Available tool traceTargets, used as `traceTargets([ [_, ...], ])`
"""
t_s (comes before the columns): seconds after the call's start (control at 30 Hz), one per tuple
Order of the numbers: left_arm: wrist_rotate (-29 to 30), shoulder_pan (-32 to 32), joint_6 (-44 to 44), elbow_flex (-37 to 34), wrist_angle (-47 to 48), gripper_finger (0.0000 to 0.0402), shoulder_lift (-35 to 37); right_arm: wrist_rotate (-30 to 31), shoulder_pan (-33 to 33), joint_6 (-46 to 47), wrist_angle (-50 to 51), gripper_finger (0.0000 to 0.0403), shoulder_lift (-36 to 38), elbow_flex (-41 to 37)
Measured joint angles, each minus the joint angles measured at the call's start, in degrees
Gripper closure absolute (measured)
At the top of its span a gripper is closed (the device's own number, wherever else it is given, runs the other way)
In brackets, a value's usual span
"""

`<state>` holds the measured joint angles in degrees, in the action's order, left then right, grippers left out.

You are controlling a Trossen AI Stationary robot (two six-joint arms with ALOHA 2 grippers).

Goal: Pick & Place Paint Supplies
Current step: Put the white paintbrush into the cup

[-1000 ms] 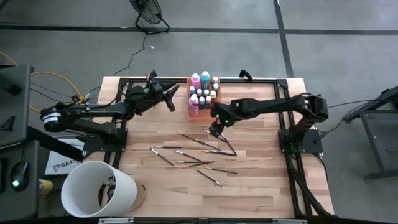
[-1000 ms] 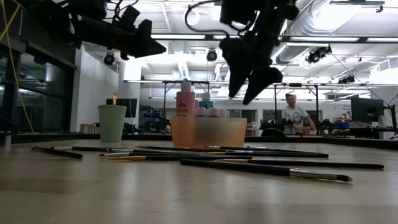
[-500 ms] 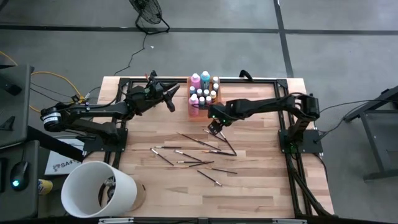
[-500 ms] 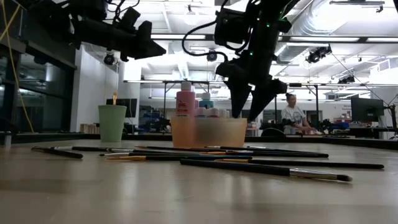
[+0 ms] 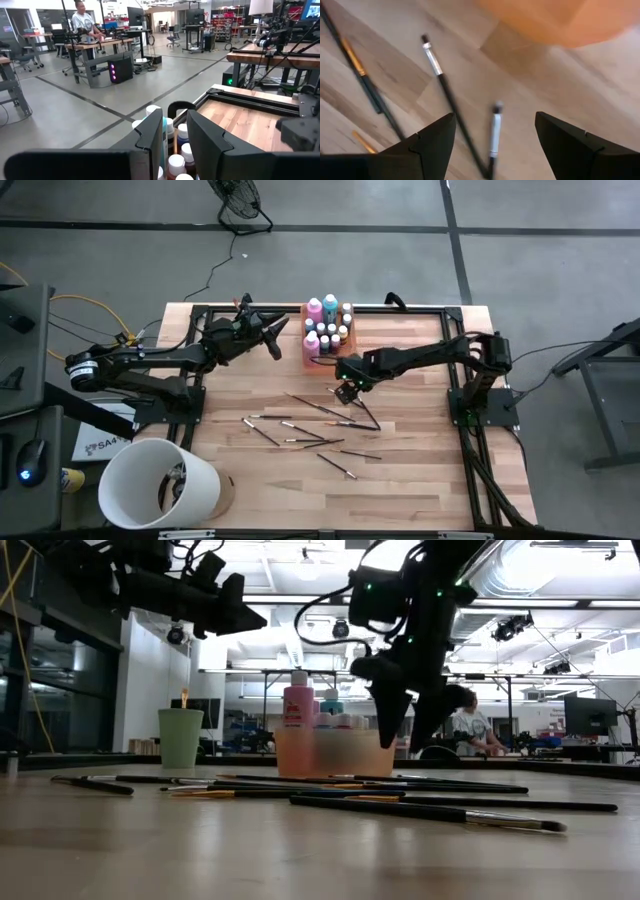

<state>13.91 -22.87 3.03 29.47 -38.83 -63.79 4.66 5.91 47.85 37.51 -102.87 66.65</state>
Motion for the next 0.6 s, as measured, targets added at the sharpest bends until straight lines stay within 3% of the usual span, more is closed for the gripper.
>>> traceTargets([
  [0.33, 0.0, 0.0, 0.0, 0.0, 0.0, 0.0313, 0.0, -0.2, -0.1, 0.4, -2.2, 0.0140, -6.0, -0.1],
  [0.6, 0.0, 0.0, 0.0, 0.0, 0.4, 0.0313, 0.0, -1.2, 1.3, 0.4, -1.6, 0.0216, -6.1, -0.1],
])
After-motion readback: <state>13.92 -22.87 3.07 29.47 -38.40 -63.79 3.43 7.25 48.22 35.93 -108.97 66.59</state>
